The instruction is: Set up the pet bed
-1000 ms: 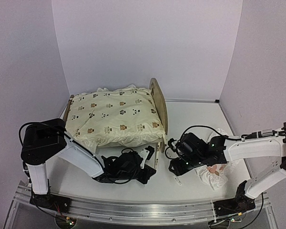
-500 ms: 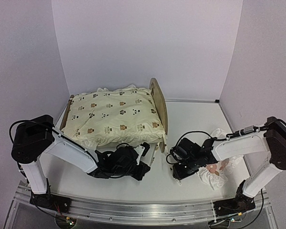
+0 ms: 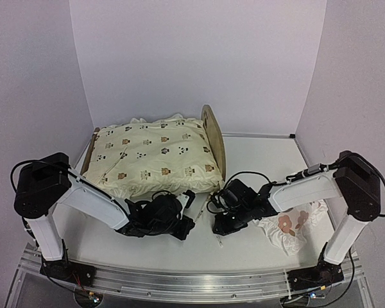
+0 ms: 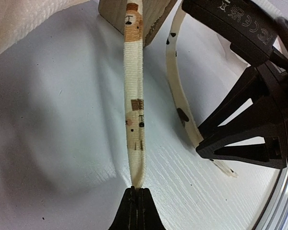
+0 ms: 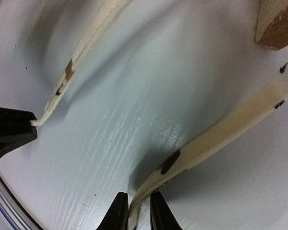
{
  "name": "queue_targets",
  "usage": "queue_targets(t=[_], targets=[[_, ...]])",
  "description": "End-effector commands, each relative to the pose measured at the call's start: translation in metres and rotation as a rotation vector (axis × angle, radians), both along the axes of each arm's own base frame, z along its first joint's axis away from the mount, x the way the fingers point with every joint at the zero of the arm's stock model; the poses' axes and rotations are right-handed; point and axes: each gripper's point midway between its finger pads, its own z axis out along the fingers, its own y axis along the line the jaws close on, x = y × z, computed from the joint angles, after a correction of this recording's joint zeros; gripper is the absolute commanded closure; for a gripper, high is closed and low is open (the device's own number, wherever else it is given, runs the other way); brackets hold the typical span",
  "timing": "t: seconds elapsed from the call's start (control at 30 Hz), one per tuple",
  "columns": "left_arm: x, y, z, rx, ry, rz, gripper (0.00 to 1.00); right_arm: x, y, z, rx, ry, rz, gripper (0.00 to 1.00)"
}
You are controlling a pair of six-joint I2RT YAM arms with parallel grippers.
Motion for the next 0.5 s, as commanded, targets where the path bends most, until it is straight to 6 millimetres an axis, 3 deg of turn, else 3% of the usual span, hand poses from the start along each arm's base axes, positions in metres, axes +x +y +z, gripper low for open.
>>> queue_targets(t=[0.0, 0.2, 0.33, 0.47], targets=[[0.004, 0.007, 0.011, -0.005, -0.017, 0.007, 1.00, -0.013, 0.002, -0.021, -0.033, 0.095, 0.021, 0.86], [0.008, 0.010, 0.015, -0.009, -0.023, 0.014, 1.00, 0.010, 0.035, -0.006, 0.026, 0.043, 0.045, 0.98], [0.009, 0.009, 0.020, -0.016, -0.025, 0.010, 1.00, 0.025, 0.059, 0.009, 0.077, 0.002, 0.069, 1.00], [0.006, 0.005, 0.023, -0.029, -0.009, -0.004, 1.00, 0.025, 0.054, 0.028, 0.098, -0.036, 0.064, 0.97]])
